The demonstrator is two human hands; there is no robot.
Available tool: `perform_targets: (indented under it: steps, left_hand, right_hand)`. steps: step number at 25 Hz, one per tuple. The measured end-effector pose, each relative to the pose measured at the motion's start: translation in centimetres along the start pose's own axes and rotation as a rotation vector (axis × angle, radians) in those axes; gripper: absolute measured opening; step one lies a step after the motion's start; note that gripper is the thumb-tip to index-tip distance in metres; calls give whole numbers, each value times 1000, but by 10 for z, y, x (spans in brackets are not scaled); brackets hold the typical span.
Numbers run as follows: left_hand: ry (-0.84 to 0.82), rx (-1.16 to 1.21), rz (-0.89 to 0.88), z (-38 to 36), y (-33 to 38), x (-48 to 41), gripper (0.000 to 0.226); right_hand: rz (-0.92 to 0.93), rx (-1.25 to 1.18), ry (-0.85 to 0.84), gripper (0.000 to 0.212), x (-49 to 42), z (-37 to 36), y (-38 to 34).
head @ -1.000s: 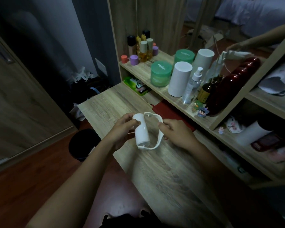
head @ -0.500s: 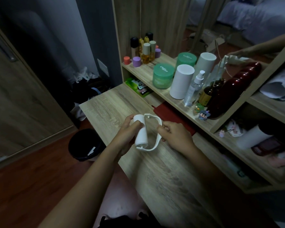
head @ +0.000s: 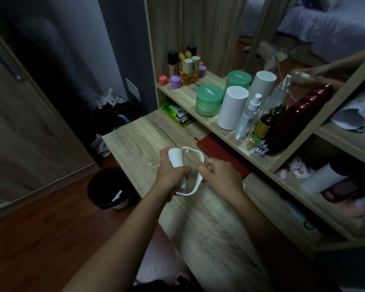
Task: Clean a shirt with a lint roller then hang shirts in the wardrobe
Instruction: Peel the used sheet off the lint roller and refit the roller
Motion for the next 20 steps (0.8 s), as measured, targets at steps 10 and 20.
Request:
perform_targets:
  steps: [10, 20]
  left_hand:
    - [11, -125, -151, -2, 0, 14, 59]
    - [85, -328, -313, -3, 5, 24, 64]
  right_hand:
    - [9, 44, 15, 40, 6, 1, -6]
    - [50, 54, 55, 36, 6, -3, -4]
Point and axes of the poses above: each hand's wrist, its own x-axis away from the middle knuckle, its own z-axis out of the back of the hand, y = z × x, the point moved 2 cm from there along -x, towards the middle knuckle, and after that the axes turned 11 degrees about z, right-handed, at the moved point
